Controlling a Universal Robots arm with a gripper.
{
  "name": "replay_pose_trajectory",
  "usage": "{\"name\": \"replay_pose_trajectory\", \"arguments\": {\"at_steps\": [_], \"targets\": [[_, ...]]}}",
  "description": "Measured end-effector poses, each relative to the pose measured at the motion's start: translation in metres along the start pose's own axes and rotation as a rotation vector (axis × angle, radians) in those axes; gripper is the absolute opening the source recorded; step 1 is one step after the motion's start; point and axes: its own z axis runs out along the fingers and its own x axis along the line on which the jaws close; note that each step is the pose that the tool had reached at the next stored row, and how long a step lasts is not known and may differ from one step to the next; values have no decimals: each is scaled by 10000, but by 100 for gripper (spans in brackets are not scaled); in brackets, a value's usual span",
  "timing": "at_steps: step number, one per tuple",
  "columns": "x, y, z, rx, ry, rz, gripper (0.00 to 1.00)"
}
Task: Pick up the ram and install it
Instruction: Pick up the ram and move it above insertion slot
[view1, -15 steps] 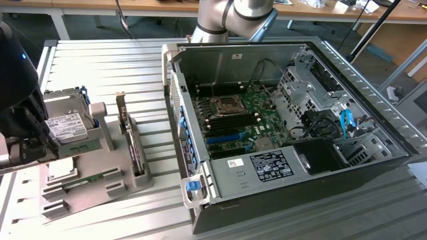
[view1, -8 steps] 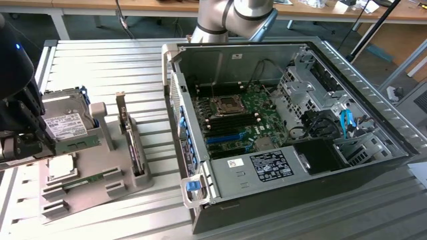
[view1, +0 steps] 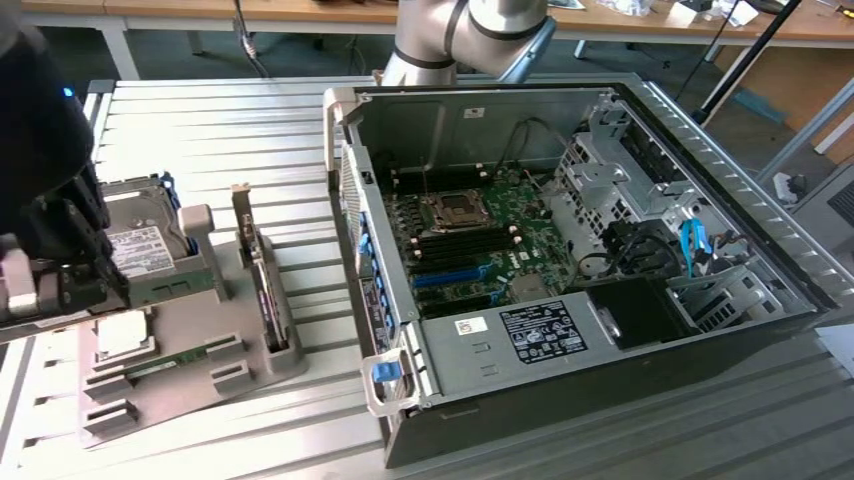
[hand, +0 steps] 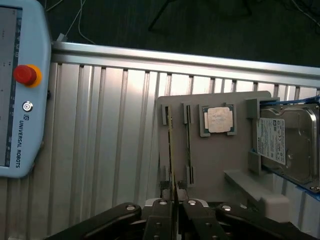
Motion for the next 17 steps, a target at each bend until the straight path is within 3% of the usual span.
{"name": "replay_pose_trajectory", "arguments": {"at_steps": [12, 17], "targets": [[53, -542, 12, -6, -3, 0, 14], [85, -869, 24, -12, -3, 0, 14]]}}
